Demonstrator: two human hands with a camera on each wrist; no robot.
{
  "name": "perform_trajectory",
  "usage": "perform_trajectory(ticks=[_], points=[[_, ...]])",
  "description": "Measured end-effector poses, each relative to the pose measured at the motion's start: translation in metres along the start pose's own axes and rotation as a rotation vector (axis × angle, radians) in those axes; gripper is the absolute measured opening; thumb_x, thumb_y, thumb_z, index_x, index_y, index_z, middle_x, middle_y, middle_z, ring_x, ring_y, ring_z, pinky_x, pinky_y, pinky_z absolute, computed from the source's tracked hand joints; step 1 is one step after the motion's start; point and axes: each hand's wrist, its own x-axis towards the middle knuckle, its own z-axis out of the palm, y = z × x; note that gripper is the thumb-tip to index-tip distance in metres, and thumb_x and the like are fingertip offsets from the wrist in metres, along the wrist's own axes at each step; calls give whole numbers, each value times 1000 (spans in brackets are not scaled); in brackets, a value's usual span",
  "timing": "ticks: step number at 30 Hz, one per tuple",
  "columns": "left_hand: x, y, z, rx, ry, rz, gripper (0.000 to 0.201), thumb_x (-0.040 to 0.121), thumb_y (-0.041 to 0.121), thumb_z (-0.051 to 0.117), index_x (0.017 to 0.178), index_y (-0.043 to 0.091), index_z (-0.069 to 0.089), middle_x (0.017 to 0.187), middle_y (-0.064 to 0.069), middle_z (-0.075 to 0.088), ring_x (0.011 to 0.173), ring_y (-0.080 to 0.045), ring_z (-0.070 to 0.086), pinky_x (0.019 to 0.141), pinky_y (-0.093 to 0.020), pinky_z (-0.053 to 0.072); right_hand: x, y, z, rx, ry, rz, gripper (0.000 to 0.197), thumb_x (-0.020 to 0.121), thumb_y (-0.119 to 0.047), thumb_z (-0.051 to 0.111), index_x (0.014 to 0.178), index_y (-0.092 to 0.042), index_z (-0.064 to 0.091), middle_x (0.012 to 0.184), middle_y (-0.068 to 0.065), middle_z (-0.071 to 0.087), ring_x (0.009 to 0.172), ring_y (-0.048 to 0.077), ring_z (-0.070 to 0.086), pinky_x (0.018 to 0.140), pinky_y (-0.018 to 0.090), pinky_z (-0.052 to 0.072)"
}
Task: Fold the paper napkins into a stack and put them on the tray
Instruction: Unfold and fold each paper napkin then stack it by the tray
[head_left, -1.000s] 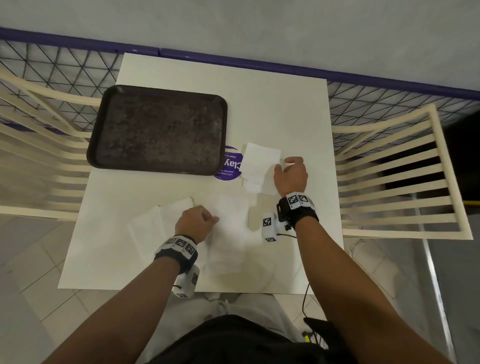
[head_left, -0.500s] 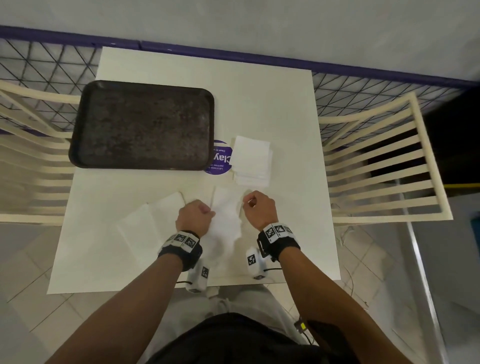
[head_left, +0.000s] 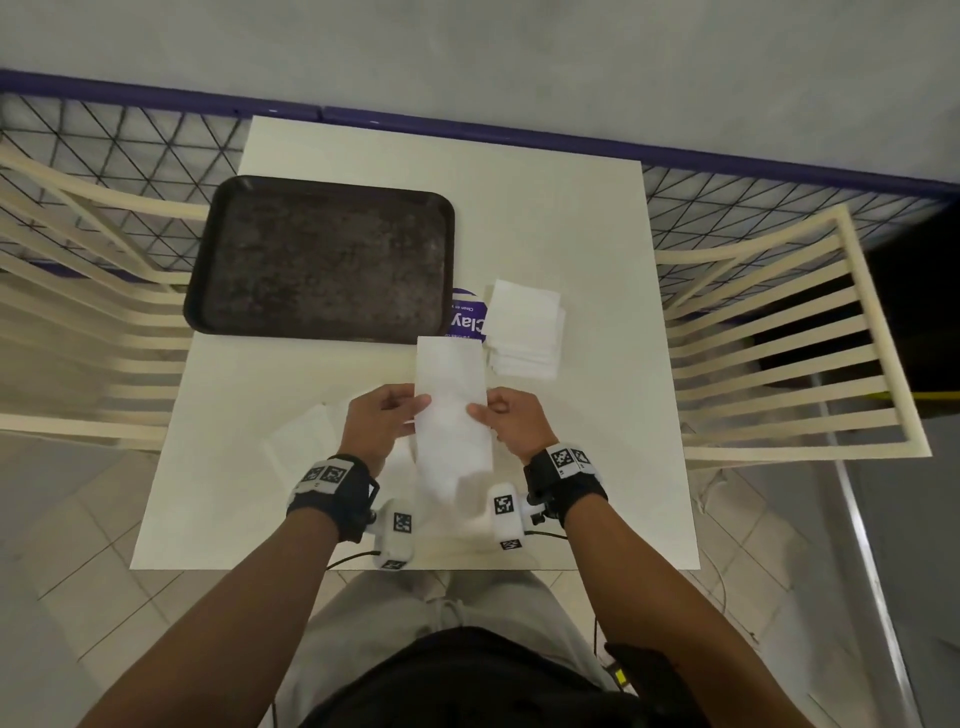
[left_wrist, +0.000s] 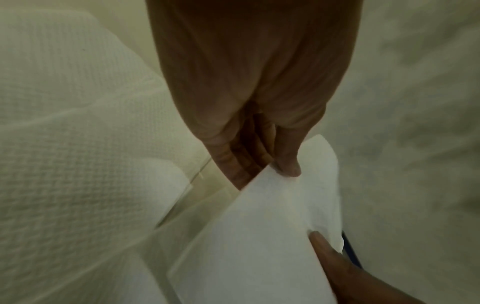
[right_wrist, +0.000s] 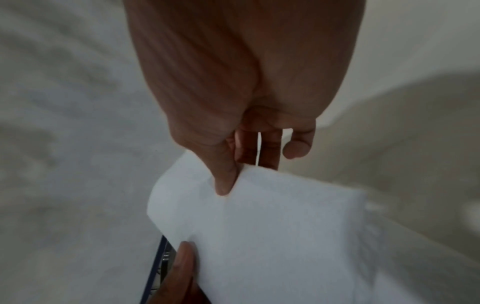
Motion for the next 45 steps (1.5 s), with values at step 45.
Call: perform_trajectory(ticks=[45], points=[[-10, 12, -14, 173, -32, 130, 6, 92, 15, 78, 97, 11, 79, 98, -7, 79, 98, -30, 75, 93, -51, 62, -13, -55, 33, -477, 6, -276, 14, 90, -44, 70, 92, -31, 76, 97, -15, 74, 99, 10, 63, 96, 42, 36]])
